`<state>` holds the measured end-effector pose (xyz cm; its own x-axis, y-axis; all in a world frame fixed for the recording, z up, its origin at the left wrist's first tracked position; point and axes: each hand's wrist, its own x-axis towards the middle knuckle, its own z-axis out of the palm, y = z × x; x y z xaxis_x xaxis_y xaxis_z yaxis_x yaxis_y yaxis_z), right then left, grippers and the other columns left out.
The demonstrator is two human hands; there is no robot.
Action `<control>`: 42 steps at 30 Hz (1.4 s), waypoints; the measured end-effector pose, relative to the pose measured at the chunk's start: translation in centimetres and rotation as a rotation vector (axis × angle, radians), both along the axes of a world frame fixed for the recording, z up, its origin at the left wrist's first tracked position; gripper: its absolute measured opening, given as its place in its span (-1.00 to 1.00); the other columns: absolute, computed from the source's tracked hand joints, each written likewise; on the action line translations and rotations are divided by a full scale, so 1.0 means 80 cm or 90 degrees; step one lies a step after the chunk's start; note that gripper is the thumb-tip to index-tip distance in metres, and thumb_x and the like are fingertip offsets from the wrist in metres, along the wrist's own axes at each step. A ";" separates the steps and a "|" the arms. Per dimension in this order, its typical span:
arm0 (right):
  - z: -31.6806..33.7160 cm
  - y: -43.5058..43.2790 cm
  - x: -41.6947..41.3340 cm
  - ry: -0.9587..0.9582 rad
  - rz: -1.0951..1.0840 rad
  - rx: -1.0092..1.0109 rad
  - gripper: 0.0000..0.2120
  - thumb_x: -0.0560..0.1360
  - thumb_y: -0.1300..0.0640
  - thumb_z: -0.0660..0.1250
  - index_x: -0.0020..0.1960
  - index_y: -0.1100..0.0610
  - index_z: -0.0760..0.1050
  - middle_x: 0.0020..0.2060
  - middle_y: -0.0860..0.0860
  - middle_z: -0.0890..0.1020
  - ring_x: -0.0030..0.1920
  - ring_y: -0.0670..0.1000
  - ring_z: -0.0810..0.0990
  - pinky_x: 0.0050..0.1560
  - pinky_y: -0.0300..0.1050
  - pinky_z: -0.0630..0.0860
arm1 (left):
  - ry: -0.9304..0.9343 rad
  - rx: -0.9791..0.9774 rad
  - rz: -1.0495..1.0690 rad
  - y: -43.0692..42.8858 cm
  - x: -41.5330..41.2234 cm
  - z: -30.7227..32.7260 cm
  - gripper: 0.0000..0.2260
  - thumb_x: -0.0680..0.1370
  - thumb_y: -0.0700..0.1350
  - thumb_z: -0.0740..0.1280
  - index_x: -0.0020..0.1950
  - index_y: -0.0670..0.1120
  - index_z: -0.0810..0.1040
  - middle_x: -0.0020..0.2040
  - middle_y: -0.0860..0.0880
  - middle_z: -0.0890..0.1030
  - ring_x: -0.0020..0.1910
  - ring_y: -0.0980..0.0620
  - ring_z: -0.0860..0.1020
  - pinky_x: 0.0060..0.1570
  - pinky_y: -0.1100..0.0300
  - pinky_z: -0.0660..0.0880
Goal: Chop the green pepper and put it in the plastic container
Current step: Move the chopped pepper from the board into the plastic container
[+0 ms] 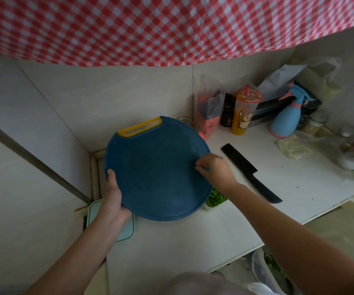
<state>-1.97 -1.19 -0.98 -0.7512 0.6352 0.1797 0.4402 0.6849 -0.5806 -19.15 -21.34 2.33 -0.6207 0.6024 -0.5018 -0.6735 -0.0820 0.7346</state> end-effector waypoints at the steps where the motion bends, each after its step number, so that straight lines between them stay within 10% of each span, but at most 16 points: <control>1: 0.001 0.000 0.000 -0.011 -0.003 -0.003 -0.91 0.47 0.23 0.36 -0.06 0.17 0.62 -0.12 0.05 0.60 -0.17 -0.04 0.51 -0.08 -0.24 0.42 | 0.000 0.002 0.002 0.000 0.000 0.000 -0.52 0.54 0.32 0.06 0.38 0.15 0.40 0.23 0.03 0.58 0.21 -0.04 0.54 0.03 0.02 0.53; 14: -0.016 0.015 0.032 -0.379 -0.109 -0.044 -0.80 0.47 0.21 0.24 0.00 0.19 0.59 -0.10 0.08 0.62 -0.05 0.08 0.60 0.01 -0.05 0.59 | 0.017 -0.008 0.040 0.002 0.005 0.010 -0.54 0.56 0.30 0.03 0.27 0.10 0.49 0.13 0.05 0.61 0.12 0.02 0.56 -0.08 0.07 0.52; 27: -0.020 0.019 0.061 -0.127 -0.105 -0.069 -0.40 0.48 0.39 0.29 0.45 0.03 0.29 0.19 0.04 0.50 0.14 0.00 0.53 0.14 -0.17 0.51 | 0.026 -0.048 0.058 -0.025 -0.011 0.007 -0.59 0.56 0.29 0.05 0.21 0.12 0.50 0.14 0.04 0.58 0.12 0.02 0.53 -0.09 0.06 0.49; 34: -0.031 0.030 0.084 -0.207 -0.235 -0.142 -0.56 0.55 0.06 0.29 0.39 0.15 0.36 0.22 0.11 0.53 0.13 0.10 0.55 0.15 -0.07 0.48 | 0.064 -0.073 0.053 -0.045 -0.026 0.011 -0.54 0.55 0.30 0.06 0.32 0.10 0.42 0.16 0.05 0.54 0.10 0.02 0.51 0.09 0.03 0.43; 42: -0.037 0.034 0.087 -0.244 -0.220 -0.201 -0.80 0.55 0.25 0.18 0.06 0.26 0.56 -0.09 0.15 0.64 -0.23 0.11 0.65 -0.21 -0.10 0.61 | 0.168 -0.233 0.137 -0.065 -0.041 0.016 -0.44 0.35 0.40 0.30 0.14 0.01 0.52 0.07 0.03 0.60 0.01 0.01 0.57 0.02 0.09 0.51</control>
